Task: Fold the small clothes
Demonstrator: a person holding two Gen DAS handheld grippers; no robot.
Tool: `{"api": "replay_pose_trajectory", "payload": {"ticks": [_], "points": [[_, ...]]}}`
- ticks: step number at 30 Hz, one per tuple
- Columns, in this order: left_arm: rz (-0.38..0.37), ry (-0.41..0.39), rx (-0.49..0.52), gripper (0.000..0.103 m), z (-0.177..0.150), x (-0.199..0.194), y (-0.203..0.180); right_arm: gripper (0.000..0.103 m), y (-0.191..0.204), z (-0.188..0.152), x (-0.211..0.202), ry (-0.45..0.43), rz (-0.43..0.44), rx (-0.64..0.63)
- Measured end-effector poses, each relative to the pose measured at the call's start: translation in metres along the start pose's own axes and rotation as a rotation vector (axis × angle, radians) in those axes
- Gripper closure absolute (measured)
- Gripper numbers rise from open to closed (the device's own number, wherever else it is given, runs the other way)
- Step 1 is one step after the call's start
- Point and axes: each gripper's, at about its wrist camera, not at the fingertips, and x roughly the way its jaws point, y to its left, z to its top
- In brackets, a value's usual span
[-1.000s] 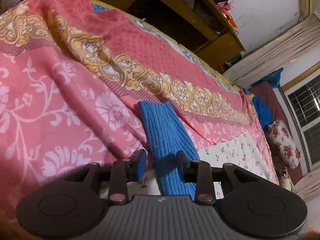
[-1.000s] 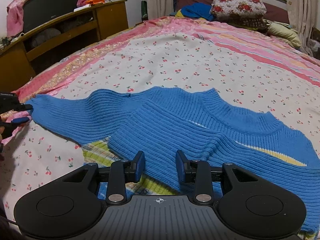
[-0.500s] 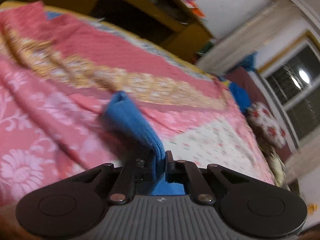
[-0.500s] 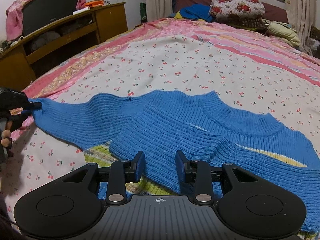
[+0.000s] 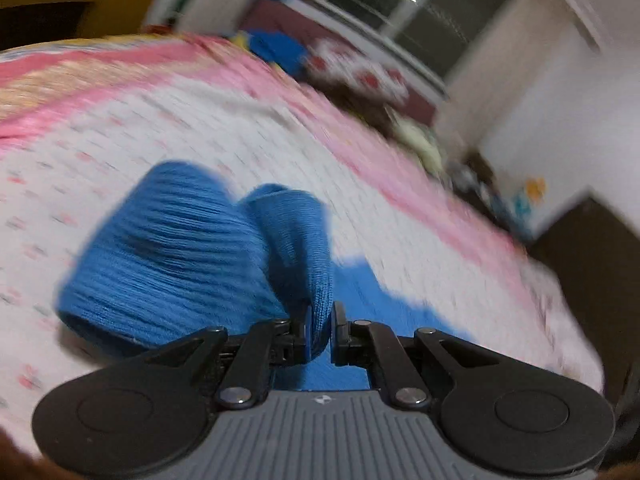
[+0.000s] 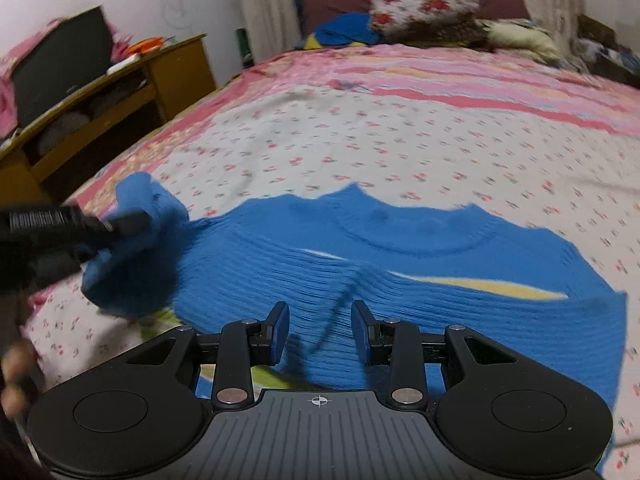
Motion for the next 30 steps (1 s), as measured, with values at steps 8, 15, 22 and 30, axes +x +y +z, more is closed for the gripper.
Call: {"api": "replay_pose_trajectory", "payload": {"ticks": [8, 15, 22, 30], "points": [[-0.006, 0.094, 0.081, 0.089, -0.015, 0.01, -0.013, 0.058, -0.012, 0.002, 0.0, 0.032, 0.043, 0.08], [-0.021, 0.111, 0.13, 0.088, -0.024, 0.006, -0.009, 0.056, -0.006, 0.015, 0.019, 0.066, 0.15, 0.197], [-0.037, 0.117, 0.182, 0.088, -0.027, 0.006, -0.014, 0.056, 0.015, 0.03, 0.031, 0.093, 0.174, 0.189], [-0.065, 0.128, 0.165, 0.083, -0.027, 0.004, -0.011, 0.093, 0.021, 0.038, 0.058, 0.176, 0.072, 0.186]]}}
